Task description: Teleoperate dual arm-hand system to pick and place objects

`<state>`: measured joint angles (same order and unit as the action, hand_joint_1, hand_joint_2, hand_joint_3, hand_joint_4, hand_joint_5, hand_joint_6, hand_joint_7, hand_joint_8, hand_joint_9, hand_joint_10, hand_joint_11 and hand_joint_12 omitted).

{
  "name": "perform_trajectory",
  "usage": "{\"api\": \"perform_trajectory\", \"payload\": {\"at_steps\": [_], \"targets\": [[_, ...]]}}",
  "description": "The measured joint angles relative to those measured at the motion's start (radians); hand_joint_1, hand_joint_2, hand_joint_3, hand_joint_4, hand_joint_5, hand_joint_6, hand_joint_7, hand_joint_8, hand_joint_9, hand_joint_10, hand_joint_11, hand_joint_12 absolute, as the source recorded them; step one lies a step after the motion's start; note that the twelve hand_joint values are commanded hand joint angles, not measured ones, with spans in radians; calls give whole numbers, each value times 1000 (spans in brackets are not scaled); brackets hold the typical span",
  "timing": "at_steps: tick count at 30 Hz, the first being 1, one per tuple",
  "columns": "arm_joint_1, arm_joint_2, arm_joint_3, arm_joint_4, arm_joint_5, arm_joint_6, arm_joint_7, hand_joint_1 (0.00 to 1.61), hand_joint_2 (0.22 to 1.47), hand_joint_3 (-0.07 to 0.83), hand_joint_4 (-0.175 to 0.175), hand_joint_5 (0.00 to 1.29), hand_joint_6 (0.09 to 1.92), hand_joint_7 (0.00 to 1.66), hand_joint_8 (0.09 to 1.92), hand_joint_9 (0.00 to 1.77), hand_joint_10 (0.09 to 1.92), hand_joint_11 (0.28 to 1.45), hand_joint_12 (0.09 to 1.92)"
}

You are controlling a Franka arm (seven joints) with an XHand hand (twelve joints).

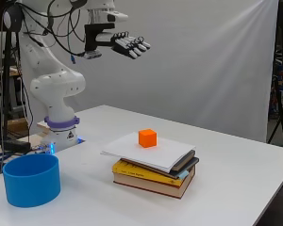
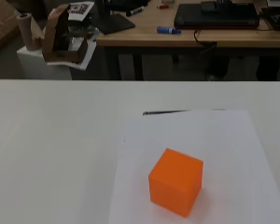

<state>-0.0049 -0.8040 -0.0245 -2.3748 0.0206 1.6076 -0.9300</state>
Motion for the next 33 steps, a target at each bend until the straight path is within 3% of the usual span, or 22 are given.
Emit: {"api": "perform_trajectory", "payload": {"at_steps": [3, 6, 12, 20, 25, 29, 33], "targets": [[-2, -23, -61, -13, 25, 99, -35, 311, 890, -11, 61, 112, 87, 153, 87, 333, 87, 453, 87], [0, 17, -91, -8, 28, 161, -34, 282, 894, -3, 74, 192, 87, 199, 87, 352, 87, 452, 87], [5, 153, -89, -67, 49, 268, -59, 244, 905, 1, 59, 181, 87, 260, 87, 412, 87, 483, 87], [17, 166, -76, -375, 197, 713, -226, 170, 931, 9, 42, 166, 87, 267, 87, 425, 87, 537, 87], [21, 172, -77, -515, 263, 848, -313, 181, 956, 8, 32, 224, 87, 298, 87, 440, 87, 543, 87], [24, 224, -88, -534, 311, 940, -323, 251, 968, 9, 19, 177, 87, 291, 87, 439, 87, 547, 87], [24, 371, -103, -463, 320, 1019, -296, 288, 976, 9, 23, 179, 87, 269, 87, 436, 87, 554, 87]]}}
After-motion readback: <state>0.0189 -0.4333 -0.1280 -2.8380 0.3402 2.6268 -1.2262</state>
